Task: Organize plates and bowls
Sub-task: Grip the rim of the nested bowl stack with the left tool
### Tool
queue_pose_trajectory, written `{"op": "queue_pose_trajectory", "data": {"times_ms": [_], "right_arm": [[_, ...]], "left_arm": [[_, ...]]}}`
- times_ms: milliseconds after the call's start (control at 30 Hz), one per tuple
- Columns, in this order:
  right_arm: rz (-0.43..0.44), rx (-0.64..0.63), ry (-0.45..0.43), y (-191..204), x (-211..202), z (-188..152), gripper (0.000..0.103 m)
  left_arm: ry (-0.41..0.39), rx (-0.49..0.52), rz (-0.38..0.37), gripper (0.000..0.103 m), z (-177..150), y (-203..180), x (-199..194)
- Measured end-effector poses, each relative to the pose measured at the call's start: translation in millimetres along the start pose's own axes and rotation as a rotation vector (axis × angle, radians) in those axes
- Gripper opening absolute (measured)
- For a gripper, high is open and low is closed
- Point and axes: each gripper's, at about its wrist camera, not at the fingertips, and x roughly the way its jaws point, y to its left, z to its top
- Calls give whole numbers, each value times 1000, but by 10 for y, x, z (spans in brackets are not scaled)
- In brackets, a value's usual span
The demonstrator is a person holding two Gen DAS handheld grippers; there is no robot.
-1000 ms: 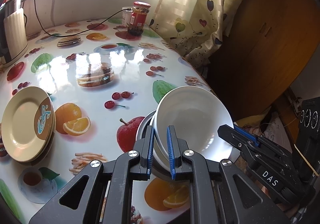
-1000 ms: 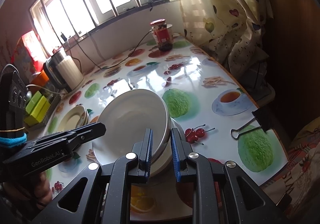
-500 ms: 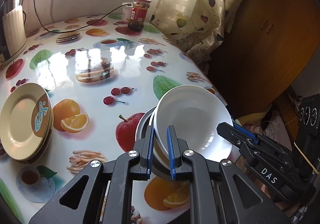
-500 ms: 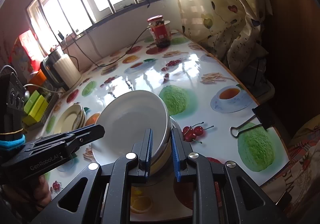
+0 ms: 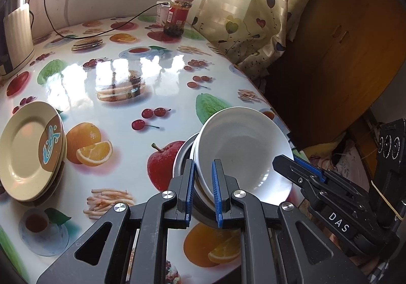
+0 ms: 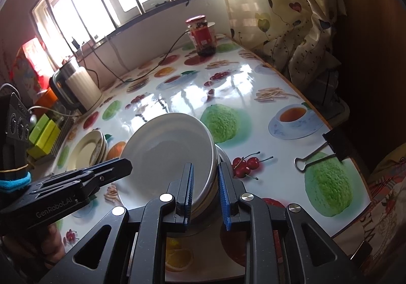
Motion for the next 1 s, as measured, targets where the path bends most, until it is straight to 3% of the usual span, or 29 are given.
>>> {"op": "queue_pose_trajectory", "data": {"times_ms": [1000], "right_arm": [[14,10,6,-34,12,51,21]], "left_arm": [[10,6,11,14,-93,-74,-34]]}}
